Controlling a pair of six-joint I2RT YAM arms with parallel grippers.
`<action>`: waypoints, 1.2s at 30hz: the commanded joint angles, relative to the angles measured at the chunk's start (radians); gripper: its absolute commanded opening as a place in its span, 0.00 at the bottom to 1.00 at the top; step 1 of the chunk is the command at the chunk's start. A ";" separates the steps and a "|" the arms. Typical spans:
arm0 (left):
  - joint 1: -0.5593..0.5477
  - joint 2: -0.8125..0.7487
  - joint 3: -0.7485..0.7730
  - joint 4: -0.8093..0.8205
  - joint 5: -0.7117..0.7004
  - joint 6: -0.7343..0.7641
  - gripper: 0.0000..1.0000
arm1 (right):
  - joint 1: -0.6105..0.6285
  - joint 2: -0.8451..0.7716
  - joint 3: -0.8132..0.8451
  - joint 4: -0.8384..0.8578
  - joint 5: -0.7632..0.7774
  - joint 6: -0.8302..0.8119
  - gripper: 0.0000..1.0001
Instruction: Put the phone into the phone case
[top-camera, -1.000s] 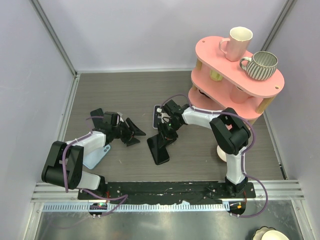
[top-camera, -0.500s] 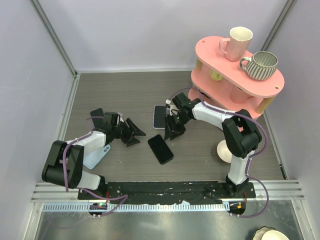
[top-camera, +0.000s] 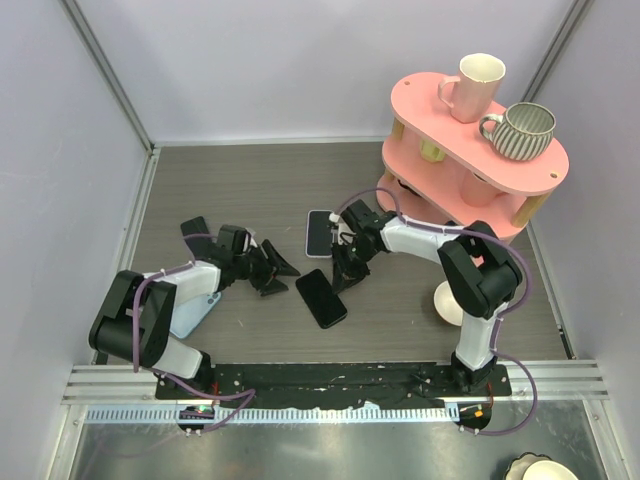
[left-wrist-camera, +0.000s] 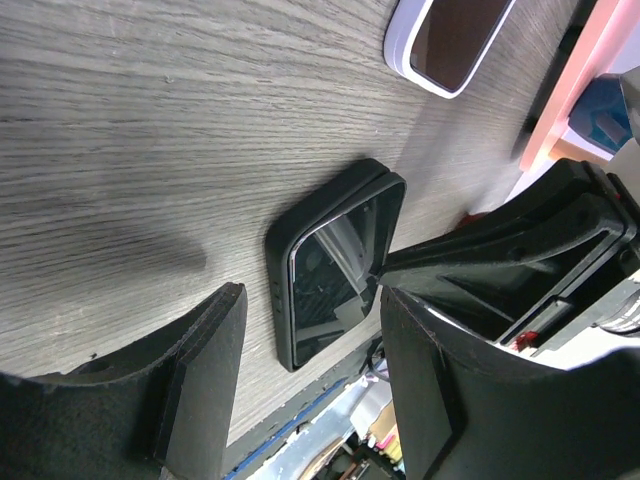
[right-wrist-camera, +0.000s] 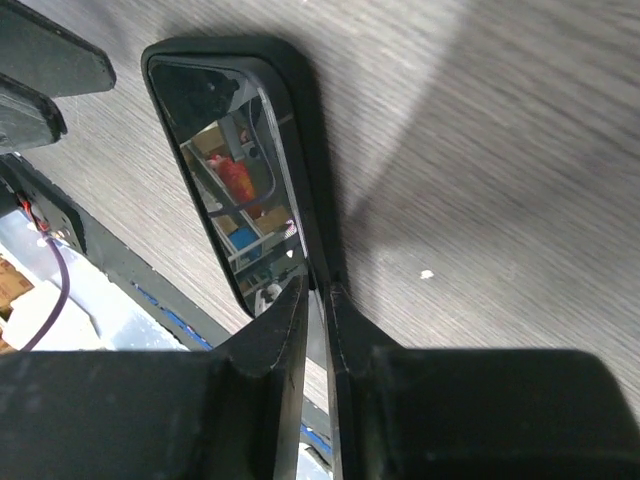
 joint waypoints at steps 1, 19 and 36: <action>-0.014 0.005 0.028 0.050 0.007 -0.013 0.60 | 0.041 -0.026 -0.028 0.078 -0.004 0.036 0.17; -0.054 -0.012 0.031 -0.003 -0.080 0.053 0.60 | 0.049 -0.162 -0.170 0.247 0.045 0.128 0.49; -0.086 0.046 0.042 -0.006 -0.092 0.059 0.52 | 0.050 -0.108 -0.268 0.471 -0.039 0.105 0.61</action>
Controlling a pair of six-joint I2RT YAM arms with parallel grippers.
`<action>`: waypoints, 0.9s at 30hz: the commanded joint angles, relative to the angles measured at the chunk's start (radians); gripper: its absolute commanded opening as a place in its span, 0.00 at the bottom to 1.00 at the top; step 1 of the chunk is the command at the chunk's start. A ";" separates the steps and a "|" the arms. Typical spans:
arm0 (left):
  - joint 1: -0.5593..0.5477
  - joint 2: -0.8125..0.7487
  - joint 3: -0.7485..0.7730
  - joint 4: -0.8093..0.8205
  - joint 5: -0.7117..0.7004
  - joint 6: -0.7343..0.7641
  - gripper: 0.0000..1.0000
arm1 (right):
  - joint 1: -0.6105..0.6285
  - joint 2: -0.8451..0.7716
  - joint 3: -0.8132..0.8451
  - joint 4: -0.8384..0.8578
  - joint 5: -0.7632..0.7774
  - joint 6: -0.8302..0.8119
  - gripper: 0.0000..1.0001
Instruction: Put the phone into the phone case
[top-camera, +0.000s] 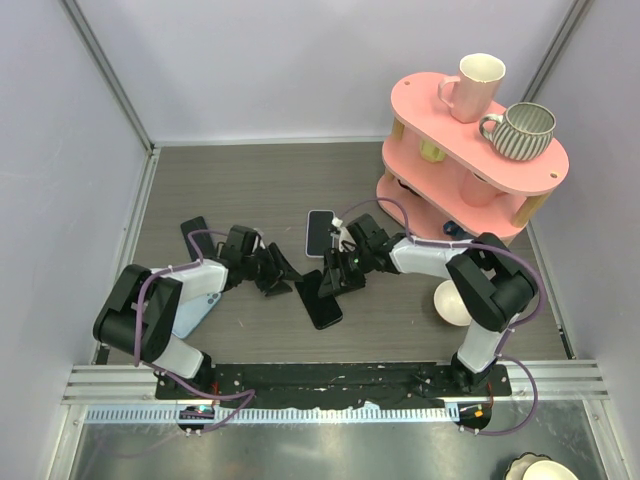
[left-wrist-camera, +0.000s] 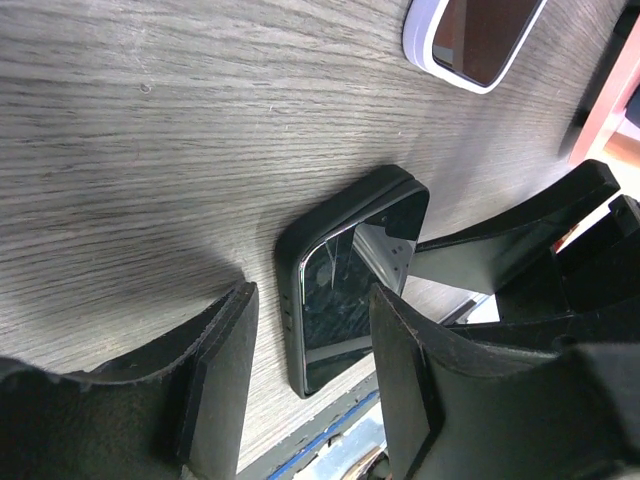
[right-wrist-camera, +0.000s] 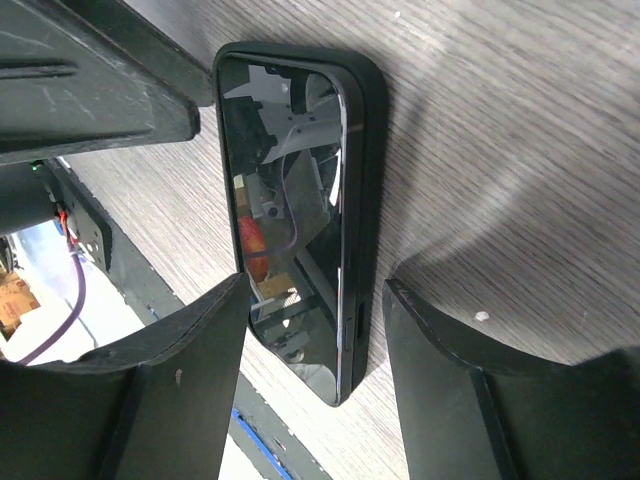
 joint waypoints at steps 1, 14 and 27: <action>-0.015 0.006 0.012 -0.001 -0.010 0.013 0.51 | 0.004 -0.002 -0.032 0.095 -0.023 0.008 0.61; -0.057 0.006 -0.020 -0.030 -0.038 0.017 0.45 | 0.004 -0.015 -0.131 0.310 -0.003 0.175 0.62; -0.057 -0.001 -0.051 0.038 0.024 -0.015 0.10 | -0.031 -0.025 -0.239 0.669 -0.080 0.436 0.64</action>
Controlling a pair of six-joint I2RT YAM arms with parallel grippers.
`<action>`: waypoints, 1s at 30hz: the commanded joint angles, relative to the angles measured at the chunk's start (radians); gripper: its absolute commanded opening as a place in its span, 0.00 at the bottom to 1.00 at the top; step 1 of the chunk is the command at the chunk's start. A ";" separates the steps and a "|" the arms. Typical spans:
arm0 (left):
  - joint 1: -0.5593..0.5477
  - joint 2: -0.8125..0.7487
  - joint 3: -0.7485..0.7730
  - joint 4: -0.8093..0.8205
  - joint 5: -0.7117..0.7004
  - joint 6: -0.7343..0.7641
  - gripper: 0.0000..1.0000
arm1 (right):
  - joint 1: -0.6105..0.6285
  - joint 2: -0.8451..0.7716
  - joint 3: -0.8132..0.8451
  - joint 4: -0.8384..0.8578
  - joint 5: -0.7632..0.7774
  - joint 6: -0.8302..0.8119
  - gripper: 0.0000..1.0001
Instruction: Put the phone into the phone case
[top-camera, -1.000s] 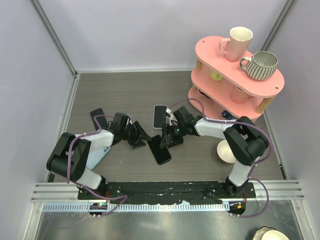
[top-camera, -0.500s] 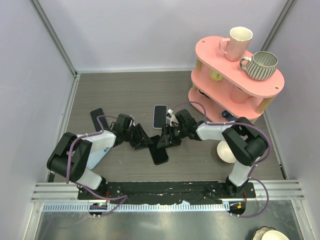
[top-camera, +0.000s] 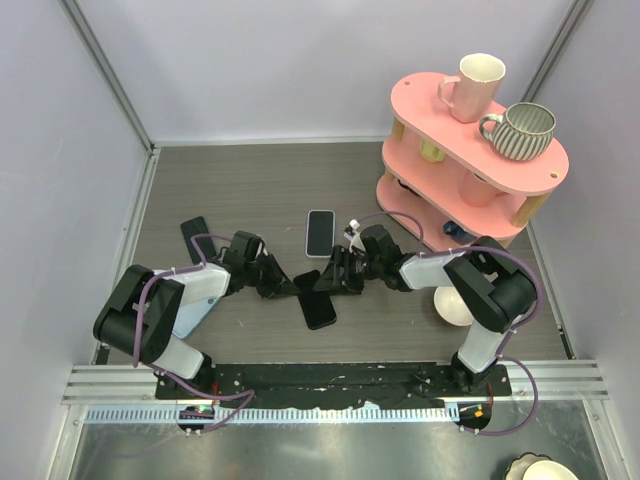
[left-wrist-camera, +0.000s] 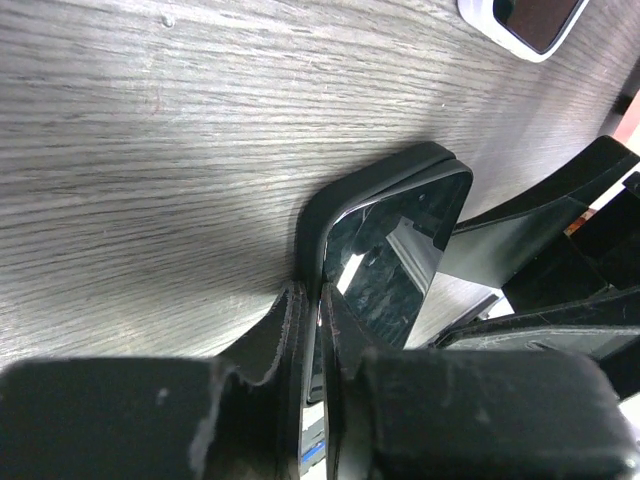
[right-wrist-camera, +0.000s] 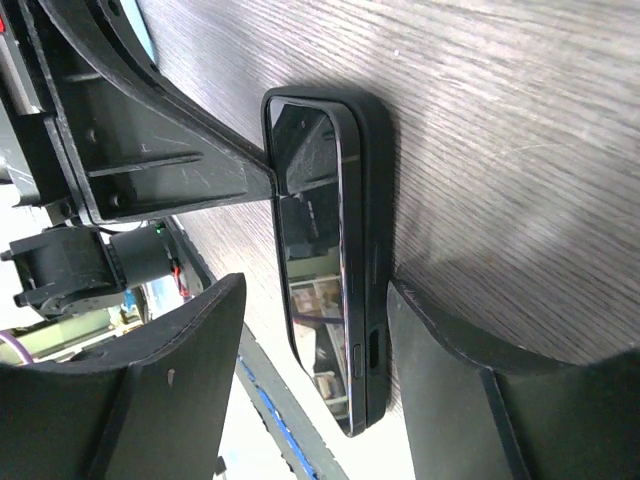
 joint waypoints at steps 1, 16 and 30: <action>-0.013 0.002 -0.024 0.051 0.056 -0.014 0.09 | -0.009 -0.017 -0.015 0.189 -0.022 0.090 0.64; -0.013 0.044 -0.015 0.096 0.097 -0.034 0.06 | -0.009 -0.011 -0.004 0.287 -0.109 0.149 0.58; -0.013 0.019 0.016 0.054 0.083 -0.013 0.09 | -0.009 -0.003 0.045 0.041 -0.040 -0.002 0.24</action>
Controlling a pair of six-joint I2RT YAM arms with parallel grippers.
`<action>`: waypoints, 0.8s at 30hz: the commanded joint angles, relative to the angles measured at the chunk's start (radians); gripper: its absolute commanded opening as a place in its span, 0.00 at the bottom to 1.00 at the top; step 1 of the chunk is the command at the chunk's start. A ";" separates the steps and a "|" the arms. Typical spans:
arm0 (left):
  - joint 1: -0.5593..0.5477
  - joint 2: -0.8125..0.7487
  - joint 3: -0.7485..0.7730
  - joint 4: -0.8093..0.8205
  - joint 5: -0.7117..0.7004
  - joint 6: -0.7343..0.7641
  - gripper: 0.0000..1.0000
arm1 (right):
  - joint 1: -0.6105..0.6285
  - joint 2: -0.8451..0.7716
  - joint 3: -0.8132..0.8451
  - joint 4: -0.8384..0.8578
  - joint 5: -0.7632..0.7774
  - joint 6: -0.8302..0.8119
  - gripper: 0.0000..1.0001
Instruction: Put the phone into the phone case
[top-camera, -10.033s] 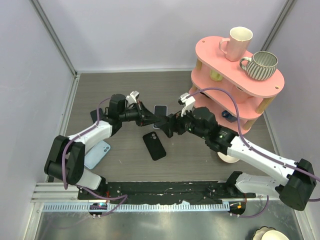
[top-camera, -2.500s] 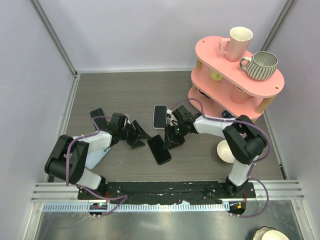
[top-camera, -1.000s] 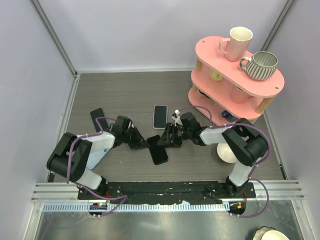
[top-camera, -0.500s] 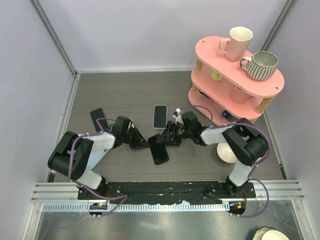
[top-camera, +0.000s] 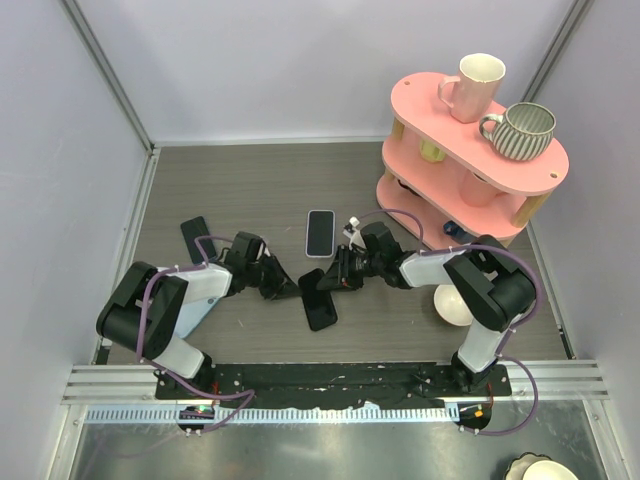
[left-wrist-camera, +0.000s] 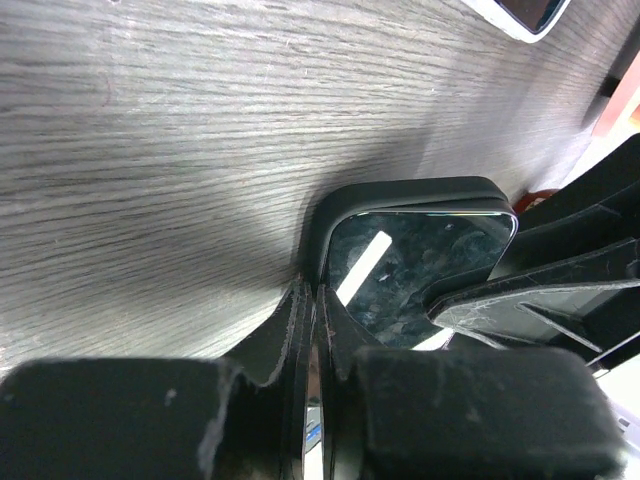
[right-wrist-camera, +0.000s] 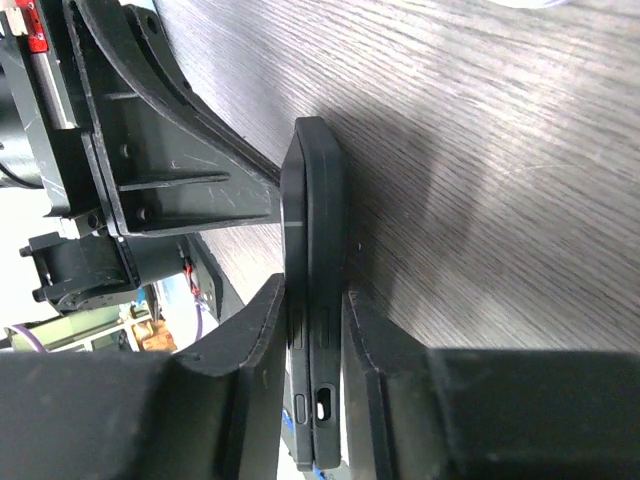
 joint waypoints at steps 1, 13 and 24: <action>-0.010 -0.008 0.024 0.007 0.025 0.012 0.09 | 0.009 -0.013 0.038 0.031 -0.021 -0.026 0.19; -0.010 -0.001 0.008 0.041 0.029 -0.002 0.10 | 0.009 -0.021 0.023 0.107 -0.105 0.028 0.50; -0.010 -0.017 0.005 0.056 0.037 -0.008 0.10 | 0.009 0.011 0.030 0.148 -0.122 0.066 0.59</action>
